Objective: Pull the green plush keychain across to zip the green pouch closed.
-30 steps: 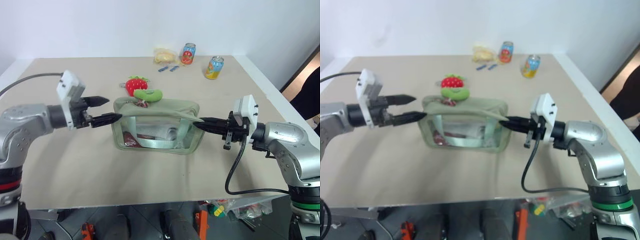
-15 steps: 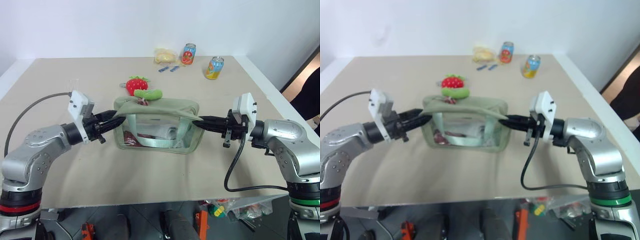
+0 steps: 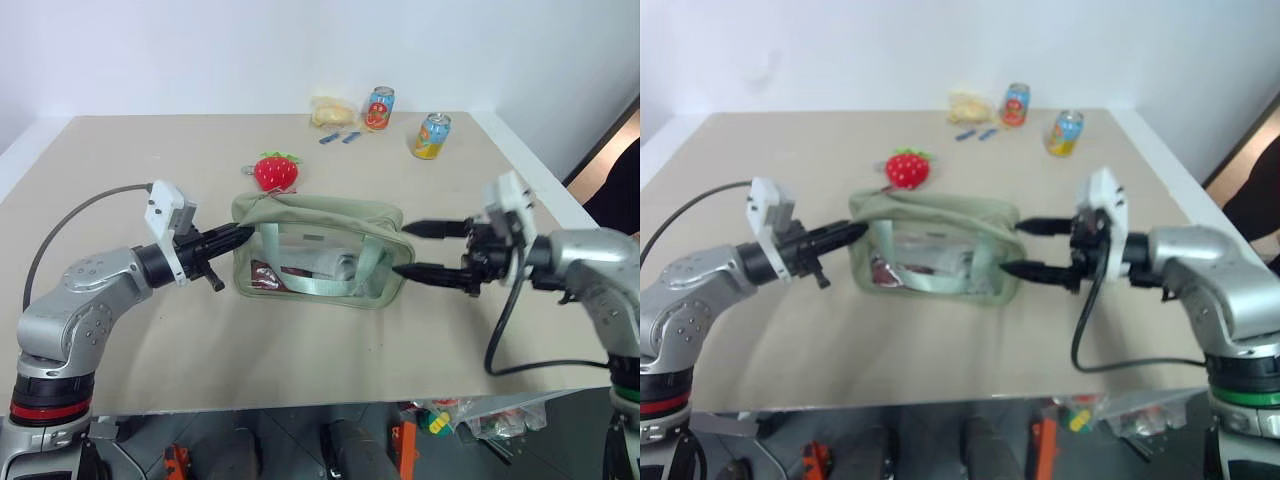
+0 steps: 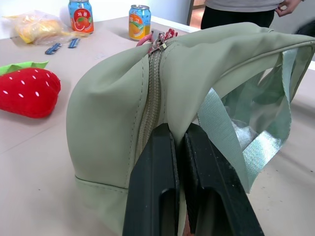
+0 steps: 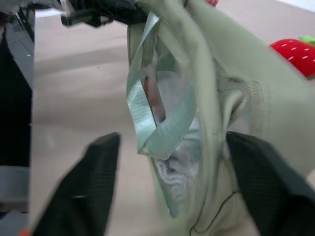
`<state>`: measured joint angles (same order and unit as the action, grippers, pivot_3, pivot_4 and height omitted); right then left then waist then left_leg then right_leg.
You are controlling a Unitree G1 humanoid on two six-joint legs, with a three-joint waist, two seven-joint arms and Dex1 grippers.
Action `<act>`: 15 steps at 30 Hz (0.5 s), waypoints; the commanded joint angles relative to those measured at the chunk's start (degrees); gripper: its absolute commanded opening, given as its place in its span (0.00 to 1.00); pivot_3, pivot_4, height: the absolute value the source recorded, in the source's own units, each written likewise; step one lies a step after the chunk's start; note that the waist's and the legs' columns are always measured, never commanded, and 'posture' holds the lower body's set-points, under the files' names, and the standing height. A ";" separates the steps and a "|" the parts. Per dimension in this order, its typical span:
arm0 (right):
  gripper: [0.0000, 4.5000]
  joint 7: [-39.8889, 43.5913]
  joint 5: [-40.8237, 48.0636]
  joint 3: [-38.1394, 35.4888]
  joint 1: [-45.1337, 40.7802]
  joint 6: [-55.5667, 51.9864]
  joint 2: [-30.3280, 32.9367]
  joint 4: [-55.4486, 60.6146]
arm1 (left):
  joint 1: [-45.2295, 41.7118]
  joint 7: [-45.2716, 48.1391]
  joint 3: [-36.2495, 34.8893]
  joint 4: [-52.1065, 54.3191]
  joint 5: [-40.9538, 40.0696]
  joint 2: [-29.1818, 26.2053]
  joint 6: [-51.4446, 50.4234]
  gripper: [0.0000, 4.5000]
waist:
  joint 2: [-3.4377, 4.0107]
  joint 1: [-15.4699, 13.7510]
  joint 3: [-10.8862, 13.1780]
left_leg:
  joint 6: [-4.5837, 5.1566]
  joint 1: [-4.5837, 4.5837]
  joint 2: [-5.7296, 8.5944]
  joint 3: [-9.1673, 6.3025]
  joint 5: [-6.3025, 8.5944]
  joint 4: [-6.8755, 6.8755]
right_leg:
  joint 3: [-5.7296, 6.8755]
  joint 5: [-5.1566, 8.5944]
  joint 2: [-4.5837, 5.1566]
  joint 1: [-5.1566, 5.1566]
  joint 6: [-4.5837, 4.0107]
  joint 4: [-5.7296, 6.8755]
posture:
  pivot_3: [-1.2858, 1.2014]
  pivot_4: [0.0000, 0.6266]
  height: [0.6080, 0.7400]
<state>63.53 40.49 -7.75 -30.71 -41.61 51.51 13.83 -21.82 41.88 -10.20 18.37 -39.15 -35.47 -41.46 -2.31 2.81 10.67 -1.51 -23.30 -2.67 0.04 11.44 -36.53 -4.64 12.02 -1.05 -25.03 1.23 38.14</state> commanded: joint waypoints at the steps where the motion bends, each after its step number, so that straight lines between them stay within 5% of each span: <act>1: 1.00 -1.94 -0.19 -2.57 -9.14 0.89 0.42 -4.83 | 1.32 1.24 -0.57 2.31 -2.50 -0.83 -1.40 0.00 | 0.00 0.11 0.00 | 0.00 0.02 -0.01 0.01 0.00 -0.02 | -0.01 0.00 -0.01 -0.01 0.00 0.00 | 0.52 0.24 1.00; 9: 1.00 -6.36 -22.31 10.91 -29.84 24.67 -12.70 -34.42 | 3.76 1.83 -1.51 4.50 -6.31 -2.47 -4.06 0.00 | -0.02 0.39 -0.02 | 0.01 0.07 -0.01 0.06 -0.01 -0.02 | -0.03 -0.01 0.00 0.03 0.00 -0.02 | 0.52 0.24 1.00; 15: 1.00 -3.17 -28.31 14.76 -37.06 37.27 -22.61 -50.72 | 4.46 1.31 -0.93 5.52 -6.68 -2.50 -4.13 0.00 | 0.01 -0.08 0.00 | 0.02 -0.19 0.01 0.02 0.01 0.12 | -0.02 -0.07 0.02 -0.15 0.20 -0.03 | 0.52 0.24 1.00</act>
<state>58.84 12.99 7.40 -64.92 -8.04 28.84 -35.74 -18.00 43.02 -12.15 22.50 -45.32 -37.52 -44.87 -2.30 2.73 10.68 -1.51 -23.54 -2.66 0.03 11.47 -36.40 -4.63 12.00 -1.00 -25.20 1.45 38.11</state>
